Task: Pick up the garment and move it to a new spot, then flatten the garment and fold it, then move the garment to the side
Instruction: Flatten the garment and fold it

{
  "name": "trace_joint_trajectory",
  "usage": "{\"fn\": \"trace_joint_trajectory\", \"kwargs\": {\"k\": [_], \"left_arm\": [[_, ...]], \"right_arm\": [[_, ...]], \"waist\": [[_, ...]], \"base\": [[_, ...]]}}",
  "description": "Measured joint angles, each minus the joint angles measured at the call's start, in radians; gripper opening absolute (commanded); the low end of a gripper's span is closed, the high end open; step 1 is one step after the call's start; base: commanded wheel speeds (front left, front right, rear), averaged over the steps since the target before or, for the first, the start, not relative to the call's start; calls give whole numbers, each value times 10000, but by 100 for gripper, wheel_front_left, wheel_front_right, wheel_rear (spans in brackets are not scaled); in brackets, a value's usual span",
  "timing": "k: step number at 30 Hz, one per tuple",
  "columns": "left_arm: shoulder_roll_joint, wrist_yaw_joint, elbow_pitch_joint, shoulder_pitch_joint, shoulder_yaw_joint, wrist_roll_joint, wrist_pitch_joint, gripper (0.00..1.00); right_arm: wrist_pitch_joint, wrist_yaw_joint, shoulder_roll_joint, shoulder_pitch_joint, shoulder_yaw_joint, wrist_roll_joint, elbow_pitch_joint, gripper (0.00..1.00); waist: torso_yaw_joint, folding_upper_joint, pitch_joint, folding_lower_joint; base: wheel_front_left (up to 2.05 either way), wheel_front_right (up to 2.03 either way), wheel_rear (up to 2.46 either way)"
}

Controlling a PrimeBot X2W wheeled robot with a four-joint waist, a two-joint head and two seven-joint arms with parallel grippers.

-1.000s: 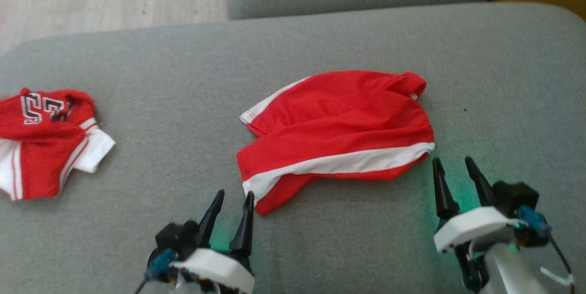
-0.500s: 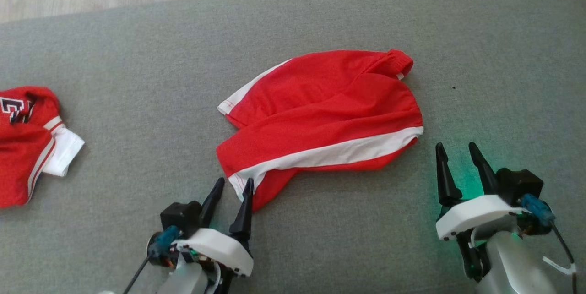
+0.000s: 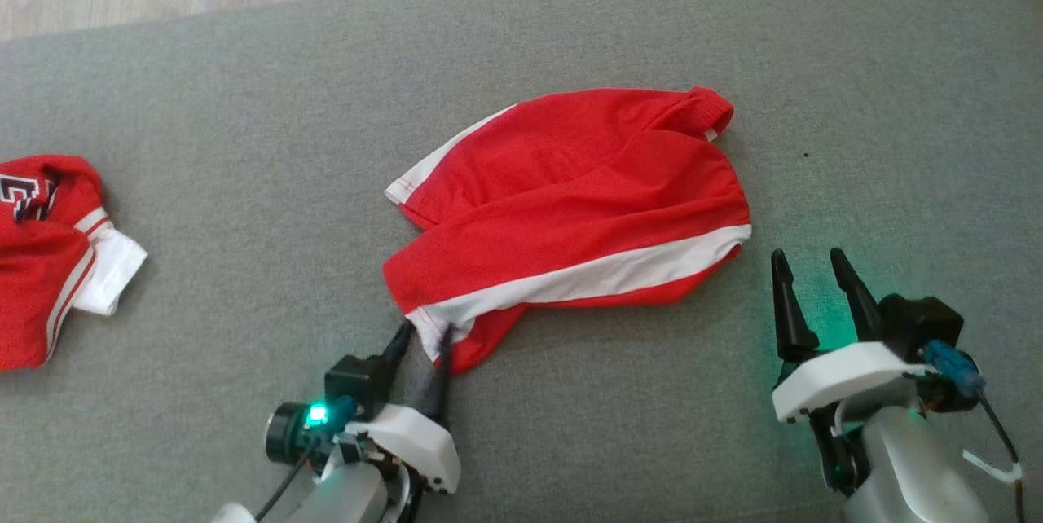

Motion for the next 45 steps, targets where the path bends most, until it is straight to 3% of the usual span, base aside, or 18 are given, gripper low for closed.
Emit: {"fn": "trace_joint_trajectory", "kwargs": {"k": [1,2,9,15,21,30,39,45], "left_arm": [[0,58,17,-36,-12,-56,0,45],[8,119,84,-108,-17,-94,0,0],[-31,458,-56,-183,84,-119,155,0],[-23,895,-1354,643,1820,819,267,0],[27,614,-1707,1513,3131,1735,267,0],[-21,359,-1664,1499,4142,2286,267,0],[-42,263,-1647,1457,4454,2456,267,0],[-42,263,-1643,1443,4447,2452,267,0]], "right_arm": [[0,0,0,-34,-2,0,2,100],[0,0,0,-84,-2,0,6,100],[-2,0,-4,-118,-182,113,17,100],[-12,0,-4,-34,242,631,113,100],[-12,0,-4,175,1264,1216,230,100],[-12,0,-571,149,3053,2978,224,100],[-12,0,-1256,52,4897,4495,-50,100],[-12,0,-1576,-308,5369,4957,-244,100]], "waist": [[-12,0,12,0],[-21,0,19,0],[171,0,-63,1],[709,0,-251,1],[1275,0,-445,0],[1259,0,-326,1],[1244,0,-188,1],[1250,0,-157,0]], "base": [[0,0,0],[0,0,0],[0,0,0],[0,0,0],[0,0,0],[0,0,0],[0,0,0],[0,0,0]]}}
